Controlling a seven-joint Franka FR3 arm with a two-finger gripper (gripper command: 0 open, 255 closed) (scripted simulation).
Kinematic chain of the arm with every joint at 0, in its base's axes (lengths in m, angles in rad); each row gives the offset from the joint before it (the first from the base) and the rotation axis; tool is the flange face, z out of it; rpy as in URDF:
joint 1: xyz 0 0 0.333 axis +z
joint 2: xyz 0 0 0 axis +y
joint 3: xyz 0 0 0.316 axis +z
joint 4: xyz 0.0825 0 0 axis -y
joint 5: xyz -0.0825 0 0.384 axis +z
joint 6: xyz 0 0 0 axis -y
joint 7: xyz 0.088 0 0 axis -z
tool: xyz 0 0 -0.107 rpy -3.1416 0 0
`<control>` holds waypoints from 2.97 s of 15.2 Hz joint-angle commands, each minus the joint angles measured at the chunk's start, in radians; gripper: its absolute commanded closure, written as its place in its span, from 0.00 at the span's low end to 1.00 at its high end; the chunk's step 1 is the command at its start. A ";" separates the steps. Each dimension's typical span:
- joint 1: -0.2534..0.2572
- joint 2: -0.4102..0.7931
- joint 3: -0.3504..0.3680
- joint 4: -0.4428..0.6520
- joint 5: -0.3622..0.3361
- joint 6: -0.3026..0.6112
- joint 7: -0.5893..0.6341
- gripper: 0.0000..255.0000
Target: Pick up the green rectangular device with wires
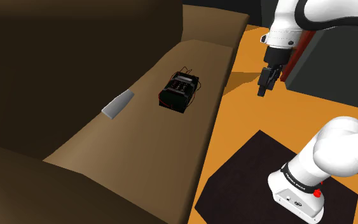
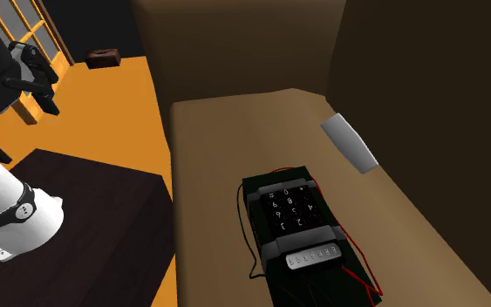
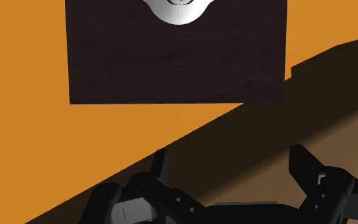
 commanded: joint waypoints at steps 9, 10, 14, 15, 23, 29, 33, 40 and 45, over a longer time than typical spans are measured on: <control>0.026 0.355 -0.168 0.194 0.049 0.099 -0.271 0.00; 0.030 0.402 -0.185 0.226 0.064 0.103 -0.307 0.00; 0.039 0.599 -0.242 0.373 0.136 0.096 -0.449 0.00; 0.039 0.650 -0.253 0.414 0.158 0.088 -0.484 0.00; -0.020 1.073 -0.270 0.825 0.342 -0.051 -0.713 0.00; -0.120 1.435 -0.210 1.286 0.465 -0.237 -0.774 0.00; -0.145 1.531 -0.187 1.401 0.486 -0.268 -0.776 0.00; -0.136 1.543 -0.189 1.348 0.483 -0.210 -0.805 0.00; -0.136 1.544 -0.189 1.350 0.483 -0.211 -0.804 1.00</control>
